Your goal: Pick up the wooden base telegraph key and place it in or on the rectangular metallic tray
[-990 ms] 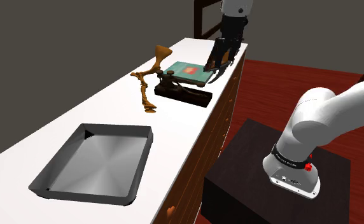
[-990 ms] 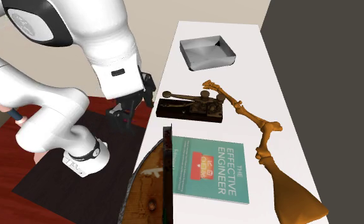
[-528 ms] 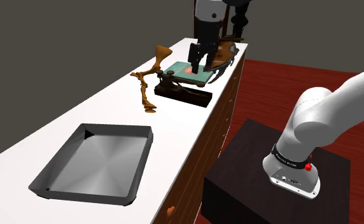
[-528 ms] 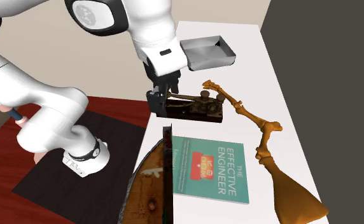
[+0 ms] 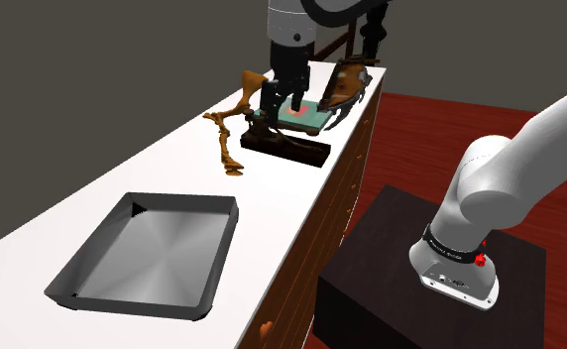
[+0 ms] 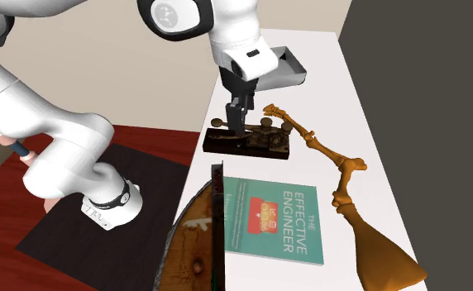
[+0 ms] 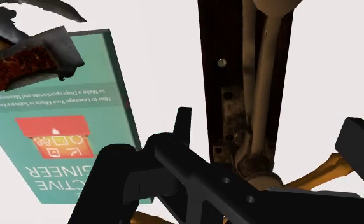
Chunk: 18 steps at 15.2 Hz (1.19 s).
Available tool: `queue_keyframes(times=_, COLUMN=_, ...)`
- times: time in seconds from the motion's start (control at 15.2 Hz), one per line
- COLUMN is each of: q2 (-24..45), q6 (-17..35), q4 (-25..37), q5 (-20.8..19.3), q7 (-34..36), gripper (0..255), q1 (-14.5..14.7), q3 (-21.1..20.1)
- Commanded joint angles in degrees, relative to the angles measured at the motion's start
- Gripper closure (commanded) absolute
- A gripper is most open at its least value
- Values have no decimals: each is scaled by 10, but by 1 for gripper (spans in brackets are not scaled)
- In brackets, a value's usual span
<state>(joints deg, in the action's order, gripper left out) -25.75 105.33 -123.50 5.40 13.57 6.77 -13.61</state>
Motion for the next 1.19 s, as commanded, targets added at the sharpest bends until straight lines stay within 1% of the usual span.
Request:
queue_keyframes(times=0.0, q2=5, q6=15, q4=-9, q5=0, q7=2, gripper=0, q1=1, q3=-4)
queue_keyframes(times=0.26, q2=10, q6=50, q4=-40, q5=1, q7=3, gripper=0, q1=2, q3=-6)
queue_keyframes(times=0.79, q2=10, q6=50, q4=-40, q5=1, q7=3, gripper=0, q1=2, q3=-6)
queue_keyframes(times=0.86, q2=10, q6=50, q4=-40, q5=1, q7=3, gripper=255, q1=2, q3=-6)
queue_keyframes(times=1.12, q2=10, q6=50, q4=-40, q5=1, q7=3, gripper=255, q1=2, q3=-6)
